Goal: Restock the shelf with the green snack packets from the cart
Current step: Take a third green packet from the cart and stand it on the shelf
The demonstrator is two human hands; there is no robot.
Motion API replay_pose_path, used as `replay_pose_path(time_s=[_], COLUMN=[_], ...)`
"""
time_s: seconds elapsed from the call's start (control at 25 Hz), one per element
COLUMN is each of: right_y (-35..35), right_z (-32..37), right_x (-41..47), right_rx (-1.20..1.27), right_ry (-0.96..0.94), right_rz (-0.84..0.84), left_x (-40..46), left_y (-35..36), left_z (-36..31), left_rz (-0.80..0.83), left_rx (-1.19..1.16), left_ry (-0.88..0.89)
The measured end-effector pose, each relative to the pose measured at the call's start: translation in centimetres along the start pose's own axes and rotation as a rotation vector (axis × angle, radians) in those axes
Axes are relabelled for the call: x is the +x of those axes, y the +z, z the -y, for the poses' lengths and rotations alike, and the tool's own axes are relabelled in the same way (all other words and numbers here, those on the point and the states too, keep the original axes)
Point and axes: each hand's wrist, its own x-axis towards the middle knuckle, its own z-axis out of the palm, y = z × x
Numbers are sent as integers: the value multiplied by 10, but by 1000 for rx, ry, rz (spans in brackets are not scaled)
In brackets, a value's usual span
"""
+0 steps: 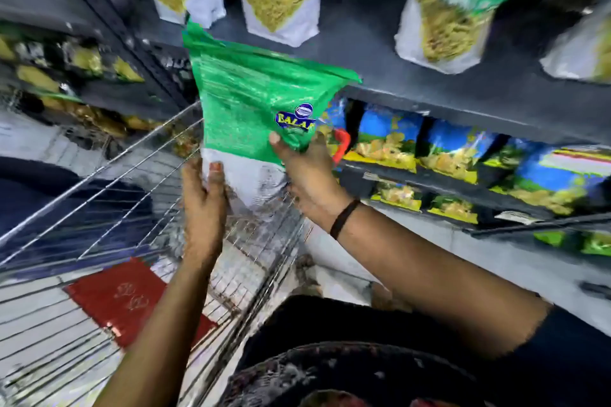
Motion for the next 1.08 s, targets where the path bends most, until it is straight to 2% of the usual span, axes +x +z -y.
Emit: replay_pose_path(time_s=[0.08, 0.2, 0.4, 0.44, 0.52, 0.72, 0.84, 0.96, 1.08], right_y=[-43, -147, -350, -410, -471, -547, -575, -584, -579], right_z=[34, 78, 155, 177, 203, 243, 239, 221, 201], right_x=[-9, -20, -34, -33, -24, 27, 65, 82, 74], right_rx=[9, -17, -71, -80, -114, -189, -283, -276, -134], right_ry=[-78, -140, -304, -351, -412, -492, -492, -435, -389], right_rz=[32, -39, -306, -391, -454, -536, -537, -531, -696], left_x=[-15, -50, -111, -133, -150, -147, -141, -139, -134], left_y=[32, 115, 315, 376, 443, 544, 587, 595, 608], left_z=[-31, -66, -115, -138, -163, -191, -185, -175, -186], left_rz=[69, 249, 528, 597, 661, 716, 761, 781, 712], left_rx=[22, -2, -14, -7, -30, -30, 28, 133, -49], left_ry=[69, 185, 302, 358, 403, 388, 353, 257, 67])
